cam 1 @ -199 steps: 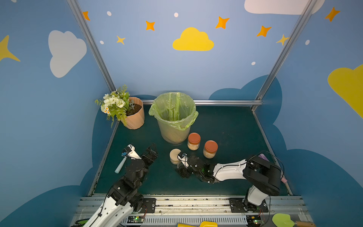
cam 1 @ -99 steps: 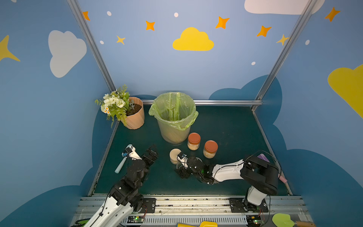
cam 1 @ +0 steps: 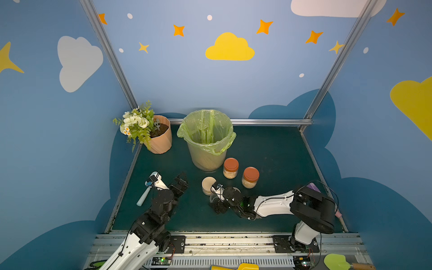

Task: Empty expired oatmeal from jars
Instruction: Place the jar at the center of the board.

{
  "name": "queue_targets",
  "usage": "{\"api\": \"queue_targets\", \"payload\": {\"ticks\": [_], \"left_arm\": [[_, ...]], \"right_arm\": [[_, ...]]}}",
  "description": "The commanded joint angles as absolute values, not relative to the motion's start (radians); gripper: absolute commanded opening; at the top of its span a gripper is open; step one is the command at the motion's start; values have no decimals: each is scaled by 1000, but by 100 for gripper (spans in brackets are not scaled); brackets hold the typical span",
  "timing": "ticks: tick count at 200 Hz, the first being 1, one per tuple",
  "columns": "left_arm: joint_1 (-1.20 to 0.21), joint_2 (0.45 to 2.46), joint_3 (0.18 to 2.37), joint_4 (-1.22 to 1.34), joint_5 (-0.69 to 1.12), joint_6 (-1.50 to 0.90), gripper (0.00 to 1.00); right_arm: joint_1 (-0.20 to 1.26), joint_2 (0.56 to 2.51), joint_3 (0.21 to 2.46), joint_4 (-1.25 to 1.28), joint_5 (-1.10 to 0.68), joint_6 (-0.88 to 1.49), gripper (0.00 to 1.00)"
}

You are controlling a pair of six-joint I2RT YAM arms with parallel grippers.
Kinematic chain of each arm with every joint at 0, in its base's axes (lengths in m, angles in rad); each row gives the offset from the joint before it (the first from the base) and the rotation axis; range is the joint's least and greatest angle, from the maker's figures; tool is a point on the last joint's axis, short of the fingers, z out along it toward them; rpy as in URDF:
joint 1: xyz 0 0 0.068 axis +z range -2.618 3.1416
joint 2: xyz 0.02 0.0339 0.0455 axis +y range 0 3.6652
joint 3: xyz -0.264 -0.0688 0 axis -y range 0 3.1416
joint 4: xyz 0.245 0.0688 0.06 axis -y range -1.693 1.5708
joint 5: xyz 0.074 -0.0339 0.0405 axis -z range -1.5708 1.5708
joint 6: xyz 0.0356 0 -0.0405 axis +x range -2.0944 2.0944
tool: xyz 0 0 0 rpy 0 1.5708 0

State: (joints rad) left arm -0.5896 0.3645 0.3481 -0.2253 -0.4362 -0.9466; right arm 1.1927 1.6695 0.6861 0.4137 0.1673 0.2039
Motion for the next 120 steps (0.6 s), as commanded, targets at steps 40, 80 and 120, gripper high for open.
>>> {"api": "queue_targets", "payload": {"ticks": [40,80,120], "left_arm": [[-590,379,358,-251,-450,-933,100],[-590,378,349,-236,-449,-933,100],[-590,382,336,-218,-442,-924,100]], "right_arm": [[1193,1489,725,249,211,150,97],[1161,1445,770,170,147,124,97],[1100,1460,849,70,25,123,97]]}}
